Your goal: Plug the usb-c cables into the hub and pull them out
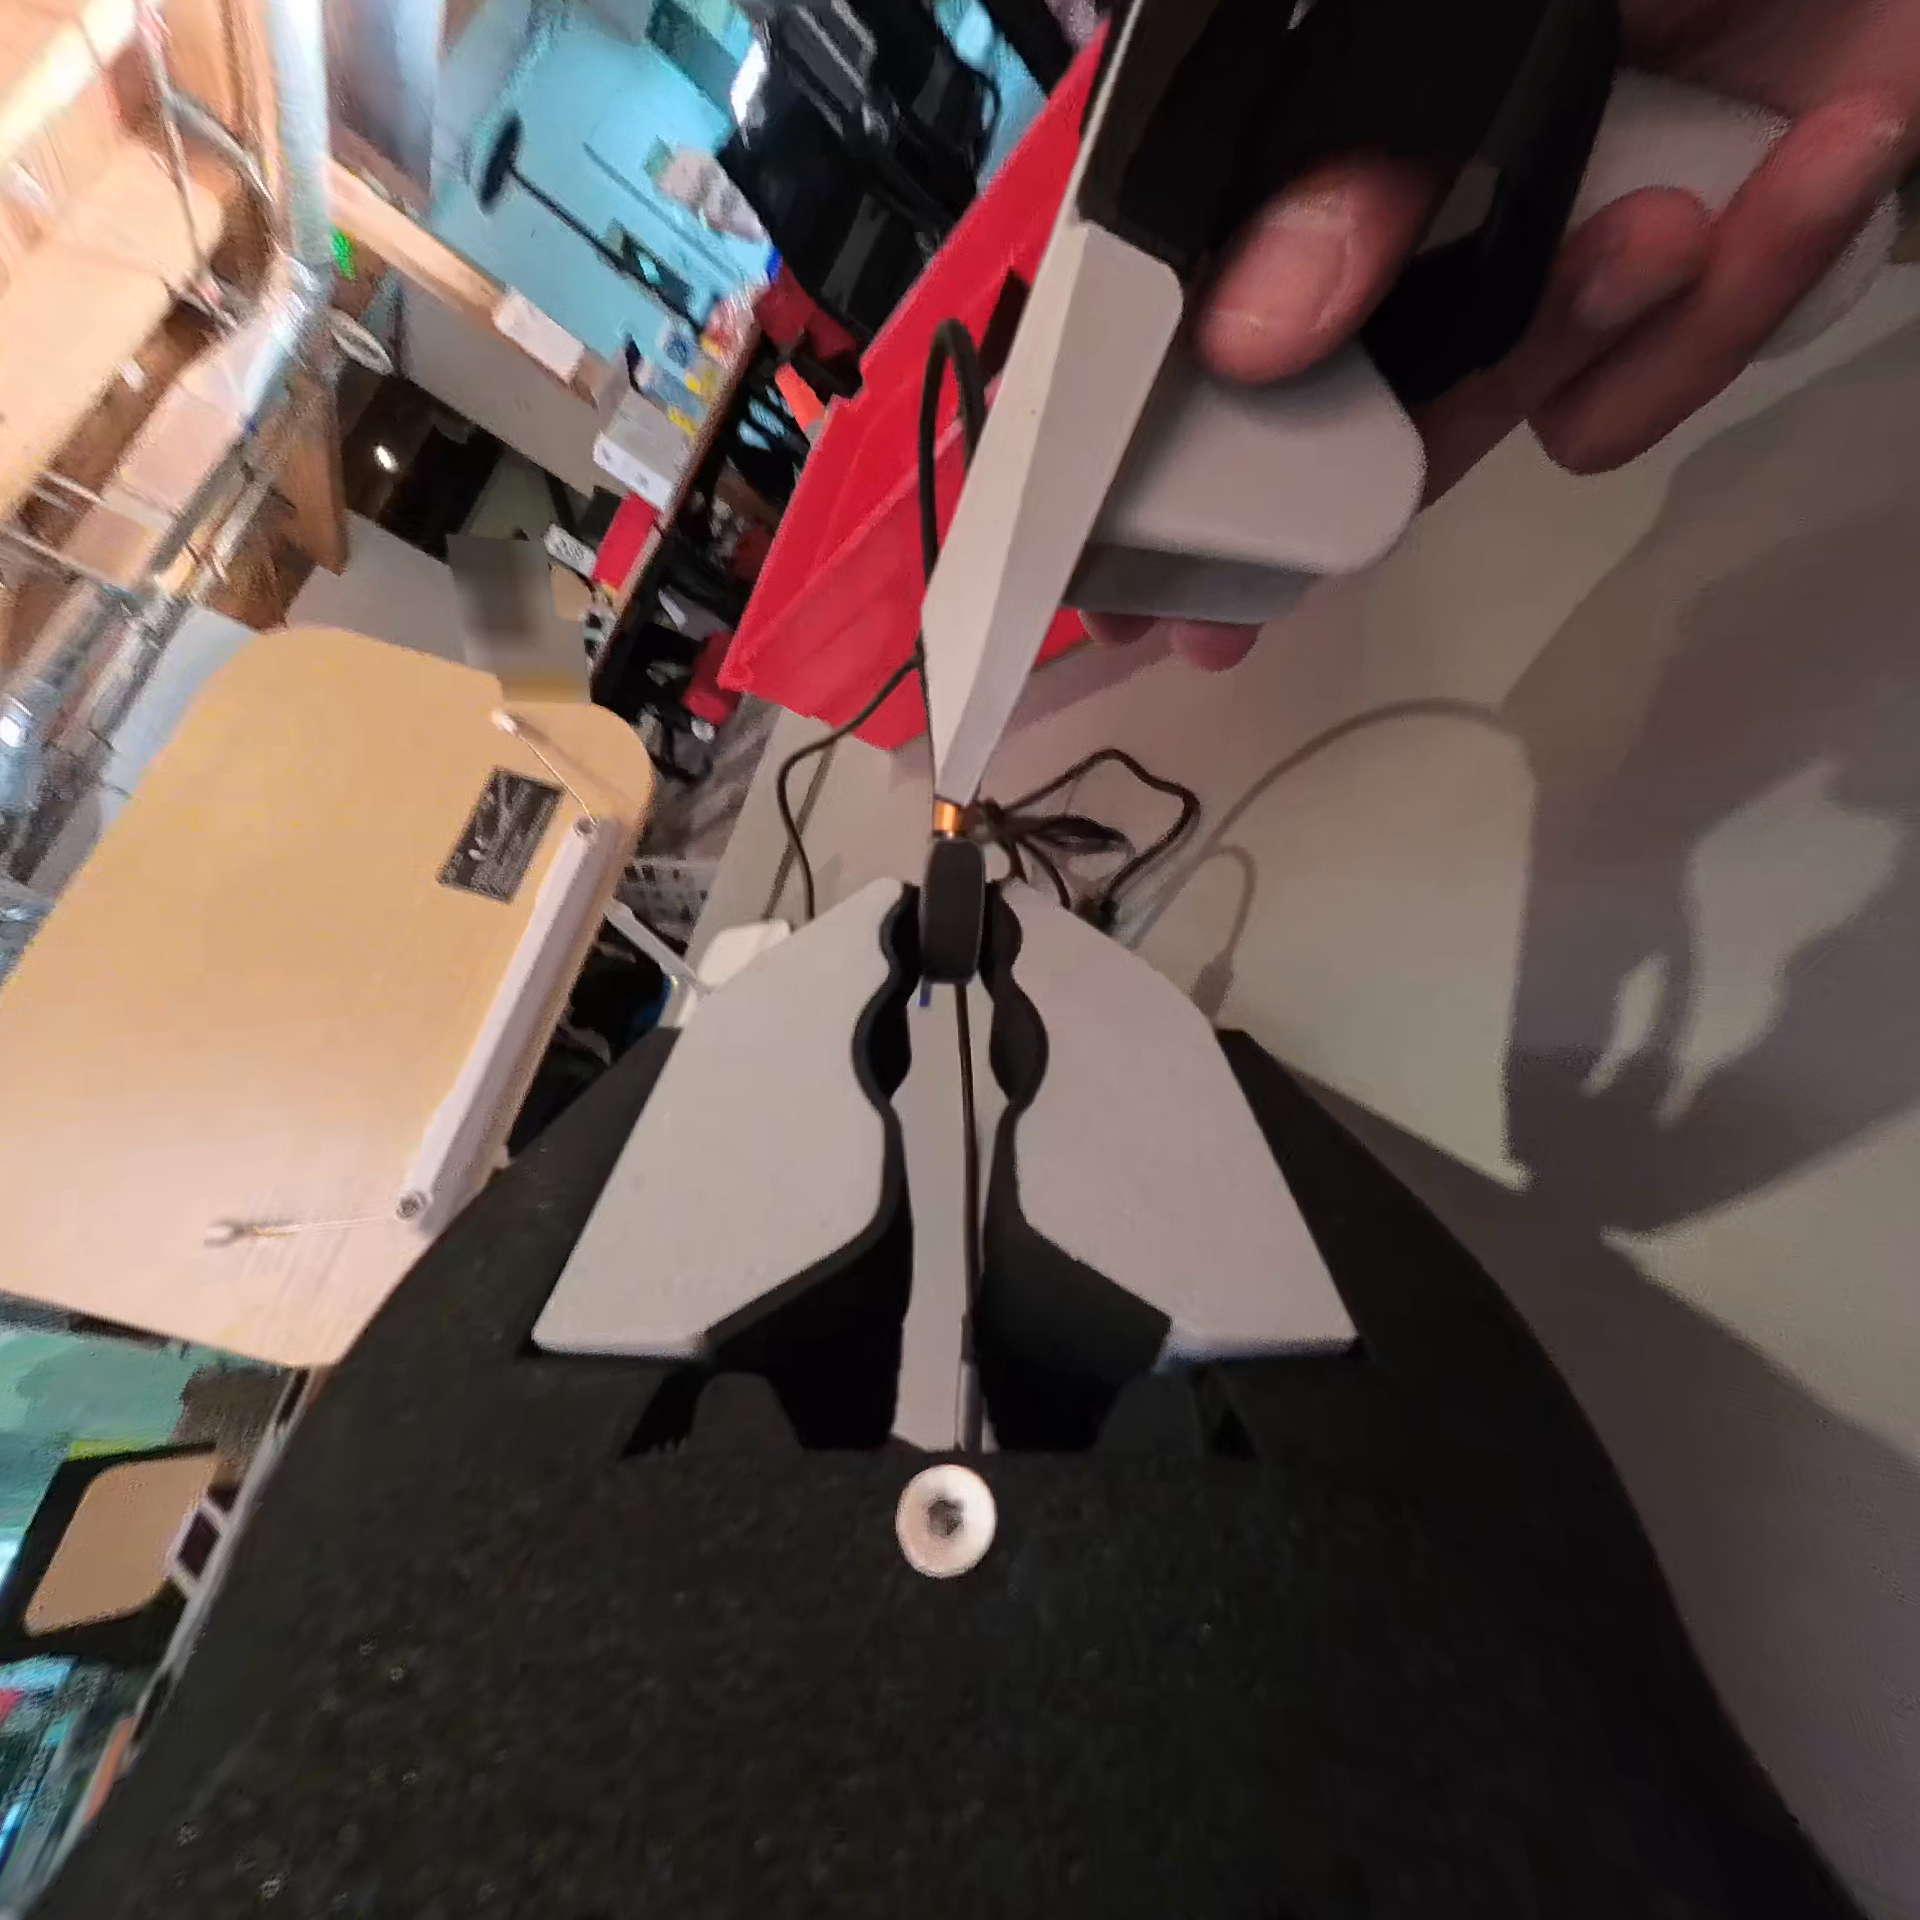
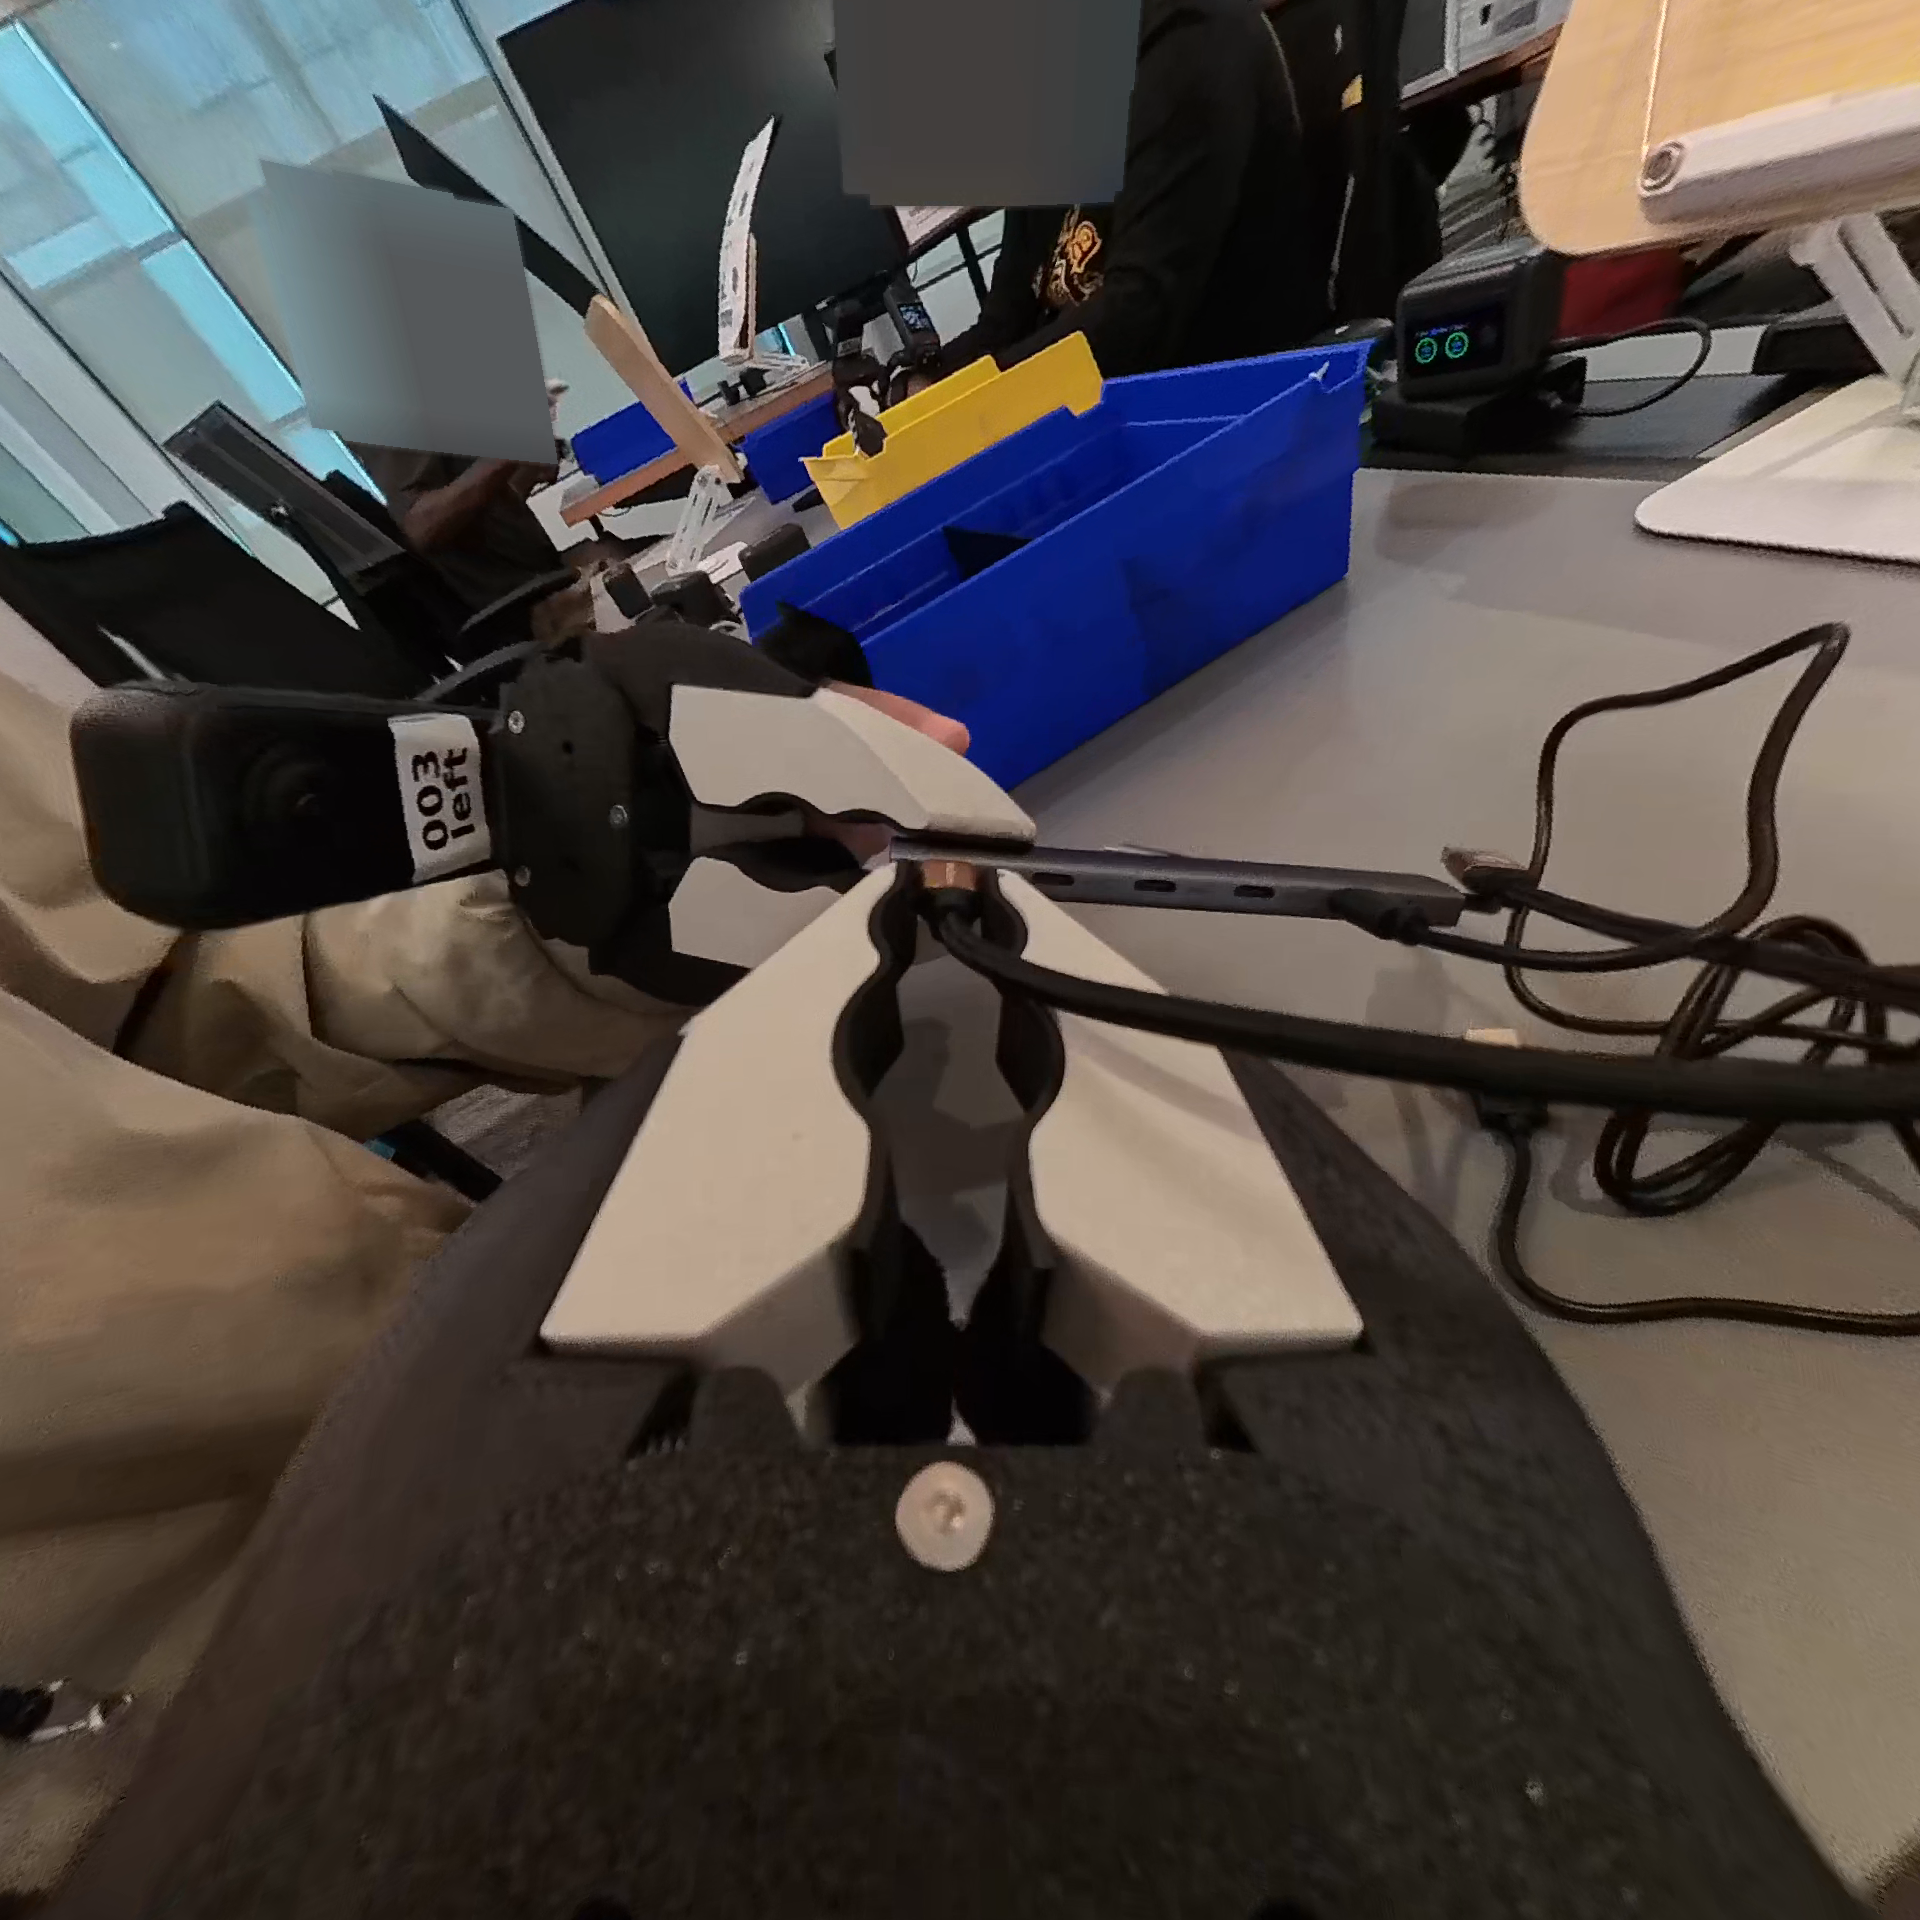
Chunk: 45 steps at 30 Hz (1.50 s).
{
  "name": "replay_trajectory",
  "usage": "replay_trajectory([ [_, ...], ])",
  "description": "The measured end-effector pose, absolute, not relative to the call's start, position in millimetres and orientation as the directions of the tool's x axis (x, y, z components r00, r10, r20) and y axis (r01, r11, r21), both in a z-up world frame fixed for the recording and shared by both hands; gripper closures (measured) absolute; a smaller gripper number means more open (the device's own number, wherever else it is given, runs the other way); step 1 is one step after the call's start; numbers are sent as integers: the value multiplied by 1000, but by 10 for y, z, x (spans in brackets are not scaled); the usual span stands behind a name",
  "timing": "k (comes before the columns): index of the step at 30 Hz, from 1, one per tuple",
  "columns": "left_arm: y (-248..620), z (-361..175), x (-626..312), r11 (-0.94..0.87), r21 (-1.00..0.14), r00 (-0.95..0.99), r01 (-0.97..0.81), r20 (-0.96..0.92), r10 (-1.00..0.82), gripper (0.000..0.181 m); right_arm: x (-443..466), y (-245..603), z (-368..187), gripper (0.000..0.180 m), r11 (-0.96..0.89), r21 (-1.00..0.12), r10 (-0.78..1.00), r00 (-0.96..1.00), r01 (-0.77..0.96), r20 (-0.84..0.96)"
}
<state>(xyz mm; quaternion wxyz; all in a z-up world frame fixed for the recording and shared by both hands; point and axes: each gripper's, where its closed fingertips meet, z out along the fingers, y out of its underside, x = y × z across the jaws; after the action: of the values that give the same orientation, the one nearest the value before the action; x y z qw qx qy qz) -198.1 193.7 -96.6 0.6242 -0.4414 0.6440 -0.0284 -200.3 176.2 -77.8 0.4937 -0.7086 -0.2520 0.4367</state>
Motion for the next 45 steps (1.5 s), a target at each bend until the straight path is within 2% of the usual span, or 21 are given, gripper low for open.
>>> replay_trajectory([
  [5, 2031, -1115, -1972, 562, -464, 153, -685, -845, -512, 171, -2014, 1840, -931, 168, -328, -943, 754, 616, 55, -227],
  [8, 2015, -1122, -1948, 541, -508, 187, -671, -822, -538, 171, -2021, 1860, -969, 168, -337, -939, 739, 635, 61, -225],
  [17, 2086, -1181, -1999, 531, -516, 202, -672, -818, -539, 170, -2021, 1879, -1014, 168, -350, -934, 730, 644, 68, -226],
  [19, 2387, -1246, -2313, 423, -508, 259, -751, -815, -519, 170, -1843, 1922, -858, 168, -322, -947, 703, 670, 1, -239],
  [21, 2393, -1053, -2362, 422, -563, 324, -710, -794, -515, 170, -1493, 1985, -658, 168, -309, -949, 672, 690, -69, -269],
  [22, 2244, -947, -2192, 480, -544, 301, -688, -816, -493, 171, -1403, 1980, -632, 168, -304, -951, 683, 683, -56, -258],
  [24, 2034, -948, -1898, 502, -564, 285, -656, -801, -527, 171, -1526, 1795, -671, 168, -365, -931, 789, 529, -4, -312],
  [27, 2184, -1060, -1986, 427, -580, 322, -694, -780, -536, 171, -1589, 1576, -526, 168, -356, -934, 859, 403, 25, -317],
  [31, 2445, -1113, -2309, 290, -669, 429, -685, -691, -582, 171, -1448, 1226, -120, 168, -228, -964, 935, 307, 139, -177],
  [34, 2473, -1093, -2346, 257, -711, 464, -655, -646, -606, 171, -1252, 1250, 229, 168, -207, -975, 926, 337, 78, -170],
  [38, 2419, -1161, -2267, 310, -633, 384, -710, -716, -583, 171, -827, 1641, 568, 168, -276, -952, 839, 449, -135, -307],
  [42, 2359, -1188, -2216, 367, -548, 308, -752, -784, -539, 171, -271, 2078, 830, 168, -345, -806, 732, 400, -480, -552],
  [45, 2357, -1187, -2219, 356, -564, 317, -745, -769, -556, 171, 34, 2367, 577, 168, -411, -674, 630, 344, -614, -696],
])
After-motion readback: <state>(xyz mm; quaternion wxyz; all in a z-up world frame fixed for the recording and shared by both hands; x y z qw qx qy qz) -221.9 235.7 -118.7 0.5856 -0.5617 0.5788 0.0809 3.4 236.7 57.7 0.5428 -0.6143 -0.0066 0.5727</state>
